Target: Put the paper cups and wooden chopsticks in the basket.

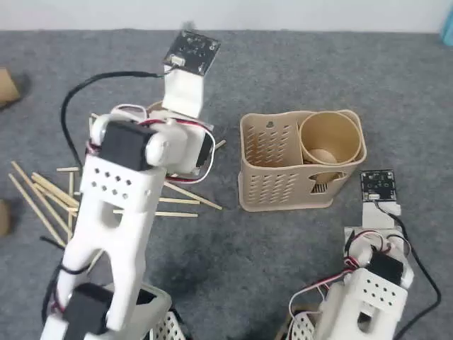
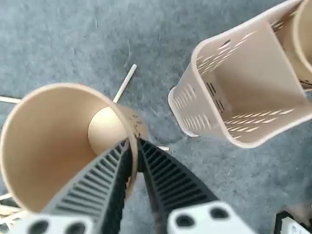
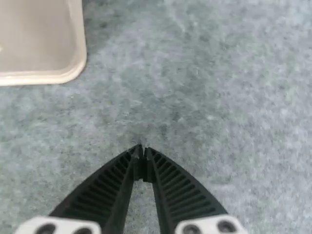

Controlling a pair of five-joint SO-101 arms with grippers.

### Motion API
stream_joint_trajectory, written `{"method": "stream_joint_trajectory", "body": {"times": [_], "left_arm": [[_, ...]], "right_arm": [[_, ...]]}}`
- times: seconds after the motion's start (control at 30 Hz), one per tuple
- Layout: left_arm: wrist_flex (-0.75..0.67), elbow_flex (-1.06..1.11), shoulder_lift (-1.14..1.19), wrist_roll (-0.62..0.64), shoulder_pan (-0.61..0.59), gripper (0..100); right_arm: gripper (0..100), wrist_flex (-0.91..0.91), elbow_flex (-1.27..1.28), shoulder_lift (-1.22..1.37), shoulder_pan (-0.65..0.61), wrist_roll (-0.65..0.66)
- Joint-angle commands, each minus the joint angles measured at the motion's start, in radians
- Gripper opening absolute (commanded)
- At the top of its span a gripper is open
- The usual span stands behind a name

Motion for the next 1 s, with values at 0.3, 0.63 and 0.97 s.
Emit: {"method": "stream_joint_trajectory", "body": {"times": [0.3,0.63,0.97], "left_arm": [[0.031,-0.395,-0.035,-0.138,0.176,1],[0.029,-0.803,0.304,-0.229,0.370,1],[0.032,-1.018,0.565,-0.322,0.589,1]], "right_arm": [[0.8,-0.021,-0.009,-0.016,0.007,-0.012],[0.8,-0.021,-0.009,-0.016,0.007,-0.014],[0.8,-0.025,-0.008,-0.016,0.005,-0.012]]}}
